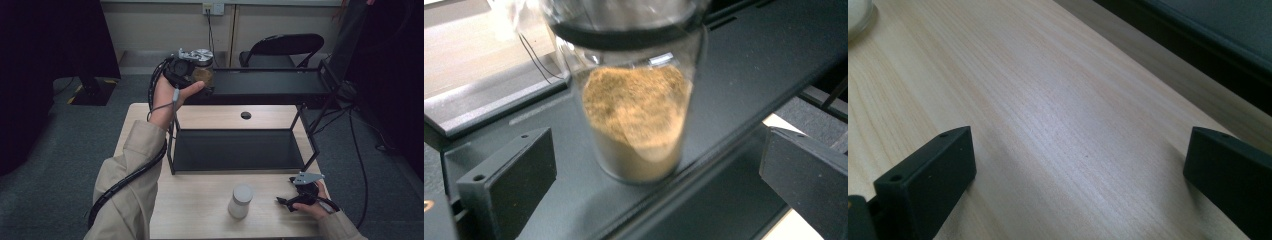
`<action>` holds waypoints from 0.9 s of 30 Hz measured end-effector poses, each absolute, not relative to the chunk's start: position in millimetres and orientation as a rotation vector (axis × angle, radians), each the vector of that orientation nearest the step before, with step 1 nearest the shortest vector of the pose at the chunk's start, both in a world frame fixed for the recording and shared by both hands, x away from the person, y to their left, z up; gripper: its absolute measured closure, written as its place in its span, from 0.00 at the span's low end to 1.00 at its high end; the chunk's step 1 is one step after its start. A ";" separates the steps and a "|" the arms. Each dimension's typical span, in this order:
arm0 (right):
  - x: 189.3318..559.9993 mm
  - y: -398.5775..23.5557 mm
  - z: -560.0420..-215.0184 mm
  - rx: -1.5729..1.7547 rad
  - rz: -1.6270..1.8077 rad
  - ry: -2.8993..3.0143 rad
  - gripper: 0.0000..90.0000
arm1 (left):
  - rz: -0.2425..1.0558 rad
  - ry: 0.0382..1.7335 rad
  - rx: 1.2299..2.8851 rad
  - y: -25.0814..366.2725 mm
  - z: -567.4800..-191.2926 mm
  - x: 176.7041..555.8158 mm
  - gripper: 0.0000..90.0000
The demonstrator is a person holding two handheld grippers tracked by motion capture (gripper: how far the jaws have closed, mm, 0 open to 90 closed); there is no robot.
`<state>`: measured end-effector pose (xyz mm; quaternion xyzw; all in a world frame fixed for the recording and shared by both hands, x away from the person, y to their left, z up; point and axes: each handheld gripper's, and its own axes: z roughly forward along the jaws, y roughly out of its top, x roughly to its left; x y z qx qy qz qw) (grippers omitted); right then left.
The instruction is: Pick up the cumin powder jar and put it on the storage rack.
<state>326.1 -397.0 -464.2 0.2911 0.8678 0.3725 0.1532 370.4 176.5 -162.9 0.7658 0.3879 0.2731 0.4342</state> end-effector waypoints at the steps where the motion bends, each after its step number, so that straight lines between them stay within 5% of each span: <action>1: 326.1 -397.0 -464.2 0.835 1.068 2.489 0.00 | 0.682 0.962 1.905 177.5 -164.0 368.1 0.01; 27: 326.0 -397.0 -464.3 0.835 1.068 2.488 0.00 | 0.595 0.868 1.925 215.0 -232.3 321.3 0.01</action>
